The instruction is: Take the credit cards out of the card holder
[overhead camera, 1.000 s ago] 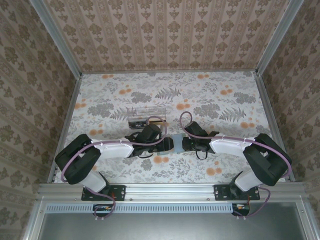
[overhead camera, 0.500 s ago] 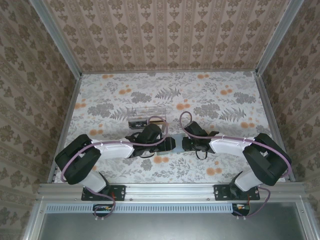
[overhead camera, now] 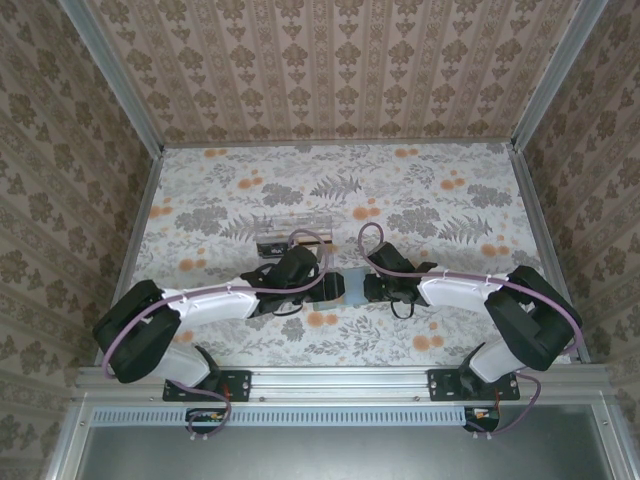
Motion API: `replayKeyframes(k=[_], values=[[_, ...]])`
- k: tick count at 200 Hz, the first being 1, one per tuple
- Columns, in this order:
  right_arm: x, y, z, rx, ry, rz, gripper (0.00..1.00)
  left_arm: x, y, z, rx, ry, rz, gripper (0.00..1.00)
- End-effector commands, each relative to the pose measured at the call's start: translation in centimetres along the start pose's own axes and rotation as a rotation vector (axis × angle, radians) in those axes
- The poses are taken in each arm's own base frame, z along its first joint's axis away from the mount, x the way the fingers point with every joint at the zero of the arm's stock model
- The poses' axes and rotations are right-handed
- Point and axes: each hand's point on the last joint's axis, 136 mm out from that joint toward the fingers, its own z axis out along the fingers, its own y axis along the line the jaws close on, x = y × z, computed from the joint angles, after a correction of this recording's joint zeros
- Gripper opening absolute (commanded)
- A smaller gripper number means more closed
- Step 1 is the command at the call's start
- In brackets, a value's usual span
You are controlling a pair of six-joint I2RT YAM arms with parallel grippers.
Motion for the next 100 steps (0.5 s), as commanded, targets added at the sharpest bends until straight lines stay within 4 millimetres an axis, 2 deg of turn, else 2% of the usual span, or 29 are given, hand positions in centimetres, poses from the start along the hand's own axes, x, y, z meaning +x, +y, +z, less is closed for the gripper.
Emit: replayKeyframes(k=[1, 37, 100], values=[[1.76, 0.63, 0.81, -0.019, 0.075, -0.005, 0.22, 0.54, 0.7, 0.55, -0.039, 0.028, 0.018, 0.7], [1.73, 0.61, 0.75, -0.016, 0.073, -0.008, 0.22, 0.88, 1.19, 1.05, -0.061, 0.048, 0.007, 0.7], [1.93, 0.57, 0.99, -0.017, 0.079, -0.007, 0.22, 0.72, 1.18, 0.34, -0.061, 0.03, 0.01, 0.69]])
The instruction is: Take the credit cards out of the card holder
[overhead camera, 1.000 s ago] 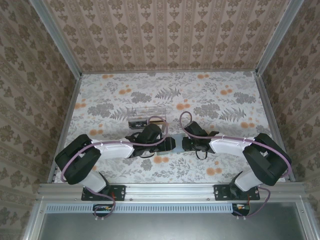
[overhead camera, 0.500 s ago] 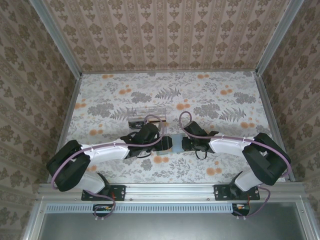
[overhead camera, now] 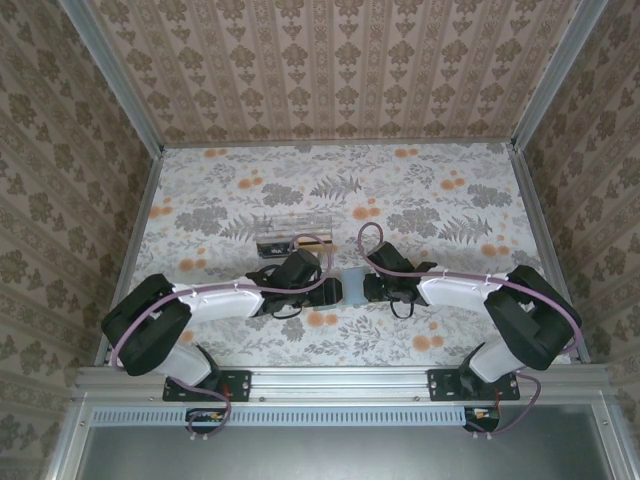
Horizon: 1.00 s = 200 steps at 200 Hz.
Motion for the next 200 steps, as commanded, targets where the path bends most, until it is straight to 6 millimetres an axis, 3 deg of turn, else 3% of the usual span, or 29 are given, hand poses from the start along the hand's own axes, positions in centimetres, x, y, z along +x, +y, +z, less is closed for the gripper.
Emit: replayKeyframes(k=[1, 127, 200], values=[[2.0, 0.5, 1.0, -0.016, 0.079, -0.007, 0.22, -0.6, -0.5, -0.7, 0.003, -0.025, 0.02, 0.69], [1.9, 0.6, 0.9, -0.019, 0.077, -0.005, 0.22, 0.3, 0.4, 0.7, -0.032, 0.027, 0.0, 0.68], [2.0, 0.6, 0.9, -0.018, 0.076, -0.008, 0.22, 0.2, -1.5, 1.6, 0.063, 0.03, 0.001, 0.73]])
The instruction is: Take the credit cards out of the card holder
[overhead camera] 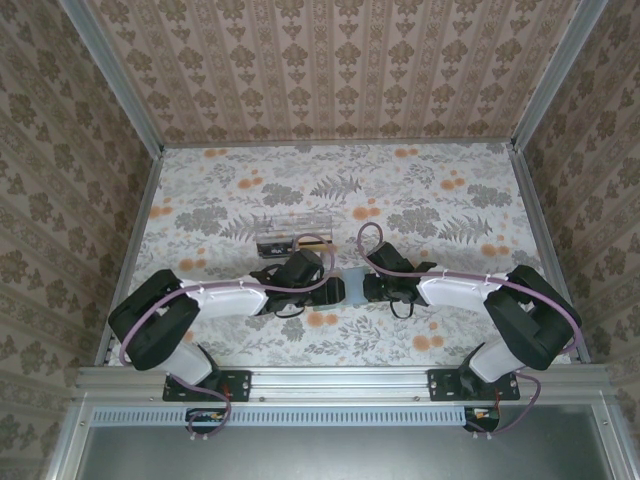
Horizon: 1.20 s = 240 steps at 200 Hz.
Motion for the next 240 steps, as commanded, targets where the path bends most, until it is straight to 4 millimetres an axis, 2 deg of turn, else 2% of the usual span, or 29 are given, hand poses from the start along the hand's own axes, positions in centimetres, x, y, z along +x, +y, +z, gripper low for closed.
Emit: replayKeyframes(k=[1, 51, 65, 89, 177, 233, 240], values=[[2.0, 0.6, 0.9, -0.018, 0.077, -0.006, 0.22, 0.3, -1.0, 0.5, 0.04, 0.024, 0.003, 0.73], [2.0, 0.5, 0.9, -0.015, 0.078, -0.005, 0.22, 0.3, -1.1, 0.5, 0.046, 0.023, 0.004, 0.75], [2.0, 0.5, 0.9, -0.015, 0.077, -0.005, 0.22, 0.3, -1.1, 0.5, 0.046, 0.024, 0.007, 0.9], [2.1, 0.4, 0.9, -0.013, 0.078, -0.003, 0.22, 0.3, -1.2, 0.5, 0.049, 0.026, 0.014, 1.0], [1.6, 0.3, 0.3, -0.001, 0.054, -0.004, 0.23, 0.2, -1.6, 0.2, 0.077, 0.012, 0.026, 1.0], [-0.5, -0.1, -2.7, 0.027, -0.034, -0.017, 0.28, -0.1, -1.8, -0.1, 0.082, 0.005, 0.03, 1.0], [-1.2, 0.1, -3.7, 0.017, -0.071, -0.014, 0.3, -0.1, -1.8, -0.1, 0.082, 0.004, 0.03, 1.0]])
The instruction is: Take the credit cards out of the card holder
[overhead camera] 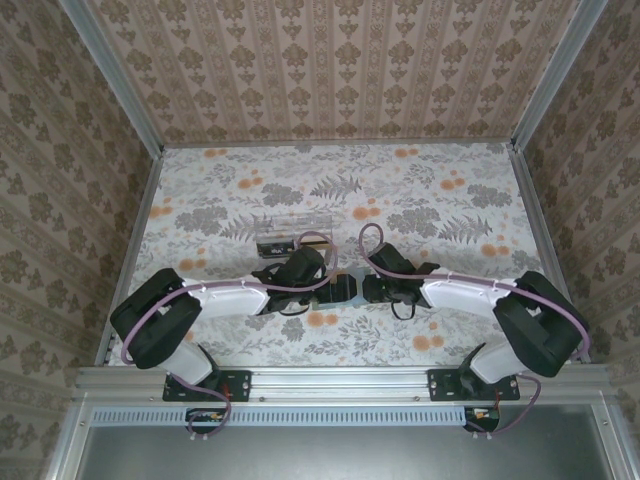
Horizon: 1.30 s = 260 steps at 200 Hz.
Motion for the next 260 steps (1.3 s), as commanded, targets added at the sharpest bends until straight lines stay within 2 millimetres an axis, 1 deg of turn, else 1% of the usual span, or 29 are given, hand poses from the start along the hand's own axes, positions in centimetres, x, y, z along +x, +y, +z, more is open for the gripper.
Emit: replayKeyframes(k=[1, 12, 30, 44, 64, 103, 122, 137, 148, 165, 189, 204, 222, 227, 238, 248, 260], values=[[-1.2, -0.3, -2.2, 0.025, -0.056, -0.007, 0.31, 0.3, 0.2, -0.2, -0.003, 0.009, 0.015, 1.0], [-1.5, -0.5, -2.8, 0.036, -0.082, -0.003, 0.32, 0.3, 0.2, -0.3, -0.001, 0.006, 0.015, 1.0], [-2.1, -0.4, -3.9, 0.021, -0.124, 0.003, 0.4, 0.3, 0.1, -0.4, 0.004, 0.008, 0.019, 1.0], [-2.5, -0.3, -4.6, 0.009, -0.15, 0.009, 0.42, 0.2, -0.1, -0.6, 0.01, 0.004, 0.021, 1.0], [-2.7, -0.2, -4.9, 0.007, -0.157, 0.012, 0.42, -0.1, -0.6, -0.9, 0.025, -0.004, 0.04, 1.0], [-2.6, -0.3, -5.0, 0.008, -0.158, 0.016, 0.42, -0.2, -1.0, -0.9, 0.035, -0.001, 0.046, 1.0], [-2.7, -0.4, -5.3, 0.006, -0.171, 0.021, 0.44, -0.4, -1.2, -1.3, 0.036, -0.012, 0.05, 1.0], [-2.9, -0.5, -5.6, 0.005, -0.187, 0.025, 0.53, -0.5, -1.4, -1.8, 0.036, -0.017, 0.059, 1.0], [-2.9, -0.6, -5.7, 0.008, -0.193, 0.026, 0.56, -0.5, -1.6, -2.0, 0.044, -0.014, 0.066, 1.0], [-2.9, -0.6, -5.7, 0.006, -0.194, 0.026, 0.57, -0.7, -2.0, -2.2, 0.048, -0.024, 0.074, 1.0], [-2.9, -0.4, -5.7, -0.006, -0.194, 0.032, 0.57, -0.9, -1.8, -2.2, 0.035, -0.029, 0.073, 1.0], [-2.9, 0.0, -5.7, -0.031, -0.192, 0.029, 0.57, -1.1, -1.6, -2.6, 0.027, -0.046, 0.071, 1.0], [-2.8, 1.0, -5.5, -0.079, -0.18, 0.02, 0.52, -1.4, -0.8, -3.4, -0.008, -0.073, 0.067, 1.0], [-2.8, 1.3, -5.4, -0.094, -0.175, 0.021, 0.49, -1.4, -0.6, -3.6, -0.018, -0.079, 0.065, 1.0], [-2.7, 2.2, -5.0, -0.136, -0.155, 0.017, 0.43, -1.5, 0.2, -3.9, -0.04, -0.087, 0.056, 0.94], [-2.7, 3.2, -4.5, -0.18, -0.137, 0.018, 0.36, -1.5, 0.8, -4.1, -0.048, -0.095, 0.043, 0.81], [-2.6, 4.2, -3.8, -0.223, -0.113, 0.024, 0.33, -1.4, 1.5, -4.3, -0.059, -0.1, 0.029, 0.65]])
